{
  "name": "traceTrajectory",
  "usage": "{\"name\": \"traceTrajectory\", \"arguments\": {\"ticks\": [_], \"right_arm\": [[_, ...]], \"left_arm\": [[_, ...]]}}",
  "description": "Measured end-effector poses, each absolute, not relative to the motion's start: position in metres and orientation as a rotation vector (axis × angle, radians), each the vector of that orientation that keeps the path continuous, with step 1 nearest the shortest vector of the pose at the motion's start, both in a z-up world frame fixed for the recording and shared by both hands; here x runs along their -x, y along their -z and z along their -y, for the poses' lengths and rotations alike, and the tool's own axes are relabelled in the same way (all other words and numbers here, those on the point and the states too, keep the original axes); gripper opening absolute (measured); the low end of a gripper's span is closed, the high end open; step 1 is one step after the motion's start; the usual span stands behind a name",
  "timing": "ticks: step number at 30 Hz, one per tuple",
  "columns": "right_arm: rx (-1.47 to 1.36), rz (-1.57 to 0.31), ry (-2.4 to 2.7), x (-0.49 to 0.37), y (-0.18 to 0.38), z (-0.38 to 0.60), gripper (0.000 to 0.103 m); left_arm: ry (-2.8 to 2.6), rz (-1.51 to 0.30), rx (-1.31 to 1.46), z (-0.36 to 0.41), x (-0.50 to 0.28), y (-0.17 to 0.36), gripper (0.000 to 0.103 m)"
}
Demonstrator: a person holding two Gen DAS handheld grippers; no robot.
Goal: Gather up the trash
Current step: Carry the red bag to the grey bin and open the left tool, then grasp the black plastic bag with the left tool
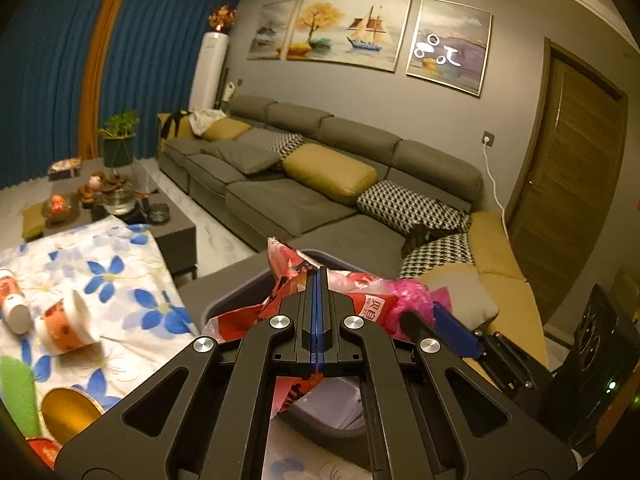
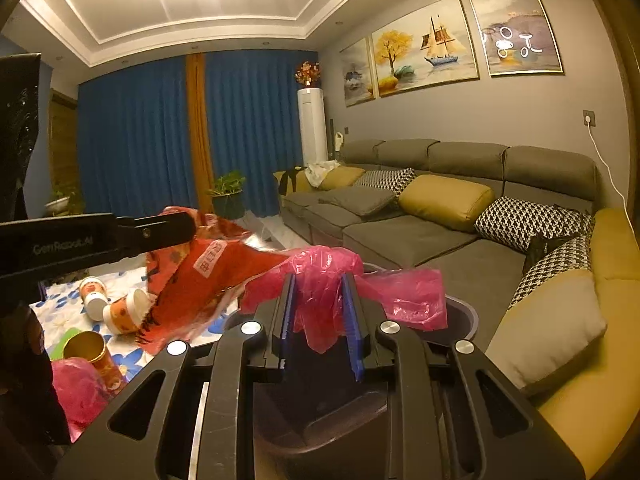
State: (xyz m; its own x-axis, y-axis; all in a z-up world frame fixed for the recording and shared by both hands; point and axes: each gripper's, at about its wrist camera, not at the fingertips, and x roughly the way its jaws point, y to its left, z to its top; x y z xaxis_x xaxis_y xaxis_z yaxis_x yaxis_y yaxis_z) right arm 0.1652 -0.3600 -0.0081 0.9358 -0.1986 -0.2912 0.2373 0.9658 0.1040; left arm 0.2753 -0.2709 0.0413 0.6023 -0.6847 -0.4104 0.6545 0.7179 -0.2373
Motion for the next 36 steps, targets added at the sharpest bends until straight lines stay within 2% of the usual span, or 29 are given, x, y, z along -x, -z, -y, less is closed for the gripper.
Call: {"name": "traceTrajectory", "arguments": {"ticks": [13, 14, 17, 18, 19, 20, 21, 22, 23, 24, 27, 36], "right_arm": [[-0.156, -0.329, 0.225, -0.185, 0.021, 0.372, 0.027], [-0.156, -0.335, 0.225, -0.187, 0.022, 0.373, 0.028], [-0.154, -0.344, 0.222, -0.190, 0.025, 0.375, 0.043], [-0.157, -0.344, 0.220, -0.190, 0.026, 0.376, 0.046], [-0.157, -0.345, 0.221, -0.189, 0.027, 0.377, 0.046], [-0.157, -0.346, 0.225, -0.189, 0.028, 0.377, 0.047], [-0.158, -0.349, 0.231, -0.188, 0.029, 0.377, 0.048], [-0.161, -0.352, 0.232, -0.187, 0.030, 0.377, 0.049], [-0.165, -0.354, 0.236, -0.184, 0.031, 0.378, 0.050], [-0.166, -0.355, 0.240, -0.182, 0.031, 0.378, 0.053], [-0.168, -0.355, 0.251, -0.175, 0.030, 0.377, 0.059], [-0.157, -0.257, 0.243, -0.132, 0.009, 0.360, 0.087]], "left_arm": [[0.809, -0.591, 0.076, 0.296, -0.302, -0.021, 0.000], [0.811, -0.598, 0.076, 0.298, -0.305, -0.019, 0.000], [0.814, -0.617, 0.076, 0.302, -0.308, -0.016, 0.000], [0.812, -0.623, 0.071, 0.303, -0.309, -0.015, 0.000], [0.803, -0.629, 0.062, 0.304, -0.311, -0.014, 0.003], [0.802, -0.629, 0.061, 0.303, -0.311, -0.014, 0.013], [0.798, -0.625, 0.061, 0.302, -0.310, -0.014, 0.030], [0.781, -0.613, 0.061, 0.299, -0.309, -0.015, 0.040], [0.771, -0.602, 0.068, 0.296, -0.308, -0.016, 0.057], [0.763, -0.585, 0.087, 0.291, -0.307, -0.017, 0.065], [0.740, -0.583, 0.116, 0.280, -0.303, -0.022, 0.075], [0.571, -0.445, 0.128, 0.213, -0.244, -0.041, 0.091]]}}
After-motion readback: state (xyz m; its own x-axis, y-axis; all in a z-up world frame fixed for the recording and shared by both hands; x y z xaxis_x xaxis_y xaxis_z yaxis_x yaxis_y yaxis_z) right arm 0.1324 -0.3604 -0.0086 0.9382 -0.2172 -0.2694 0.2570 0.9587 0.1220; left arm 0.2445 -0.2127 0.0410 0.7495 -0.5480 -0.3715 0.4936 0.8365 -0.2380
